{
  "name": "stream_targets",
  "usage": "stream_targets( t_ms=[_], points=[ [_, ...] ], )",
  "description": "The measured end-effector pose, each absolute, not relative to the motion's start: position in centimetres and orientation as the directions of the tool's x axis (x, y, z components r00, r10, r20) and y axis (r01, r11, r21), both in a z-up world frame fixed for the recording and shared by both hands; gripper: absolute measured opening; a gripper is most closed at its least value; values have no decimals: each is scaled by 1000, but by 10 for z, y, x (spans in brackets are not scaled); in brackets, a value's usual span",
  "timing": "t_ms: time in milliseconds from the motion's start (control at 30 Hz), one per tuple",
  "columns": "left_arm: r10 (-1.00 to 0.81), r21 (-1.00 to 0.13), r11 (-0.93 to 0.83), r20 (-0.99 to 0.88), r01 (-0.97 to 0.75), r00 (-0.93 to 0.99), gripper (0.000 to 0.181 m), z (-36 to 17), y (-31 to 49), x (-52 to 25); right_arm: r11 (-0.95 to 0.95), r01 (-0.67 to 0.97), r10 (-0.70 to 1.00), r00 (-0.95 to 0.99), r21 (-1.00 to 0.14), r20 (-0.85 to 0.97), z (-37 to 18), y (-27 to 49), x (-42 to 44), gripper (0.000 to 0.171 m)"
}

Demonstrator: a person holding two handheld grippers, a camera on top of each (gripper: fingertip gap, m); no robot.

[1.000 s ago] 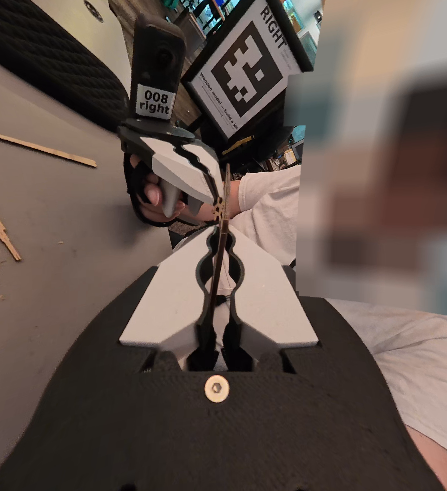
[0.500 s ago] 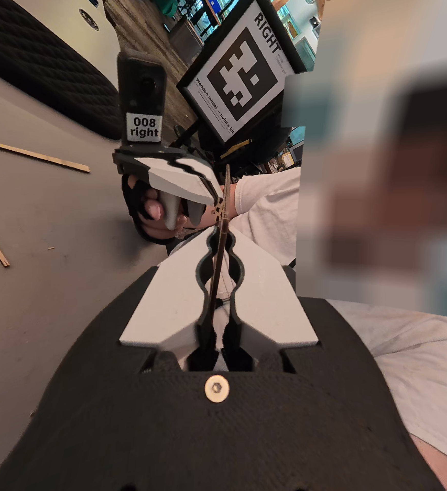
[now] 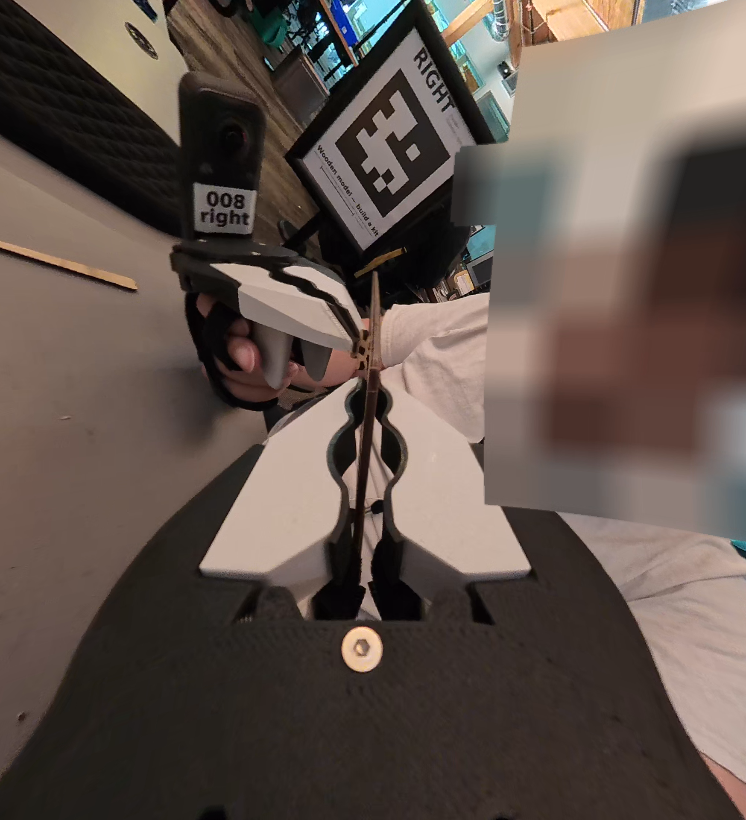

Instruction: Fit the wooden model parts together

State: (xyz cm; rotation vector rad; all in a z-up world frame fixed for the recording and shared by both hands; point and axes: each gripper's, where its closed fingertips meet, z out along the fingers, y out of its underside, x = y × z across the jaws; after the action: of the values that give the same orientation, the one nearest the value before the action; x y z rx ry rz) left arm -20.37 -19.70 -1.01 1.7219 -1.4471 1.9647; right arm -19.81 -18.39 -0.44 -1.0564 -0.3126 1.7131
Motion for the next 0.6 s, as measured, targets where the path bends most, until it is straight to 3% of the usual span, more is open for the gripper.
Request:
stream_targets(
  t_ms=[600],
  points=[
    [-494, -553, -502, 815, -665, -304, 0, -17, -199, -206, -416, -667, 852, -47, -619, -521, -8, -183, -203, 1]
  ],
)
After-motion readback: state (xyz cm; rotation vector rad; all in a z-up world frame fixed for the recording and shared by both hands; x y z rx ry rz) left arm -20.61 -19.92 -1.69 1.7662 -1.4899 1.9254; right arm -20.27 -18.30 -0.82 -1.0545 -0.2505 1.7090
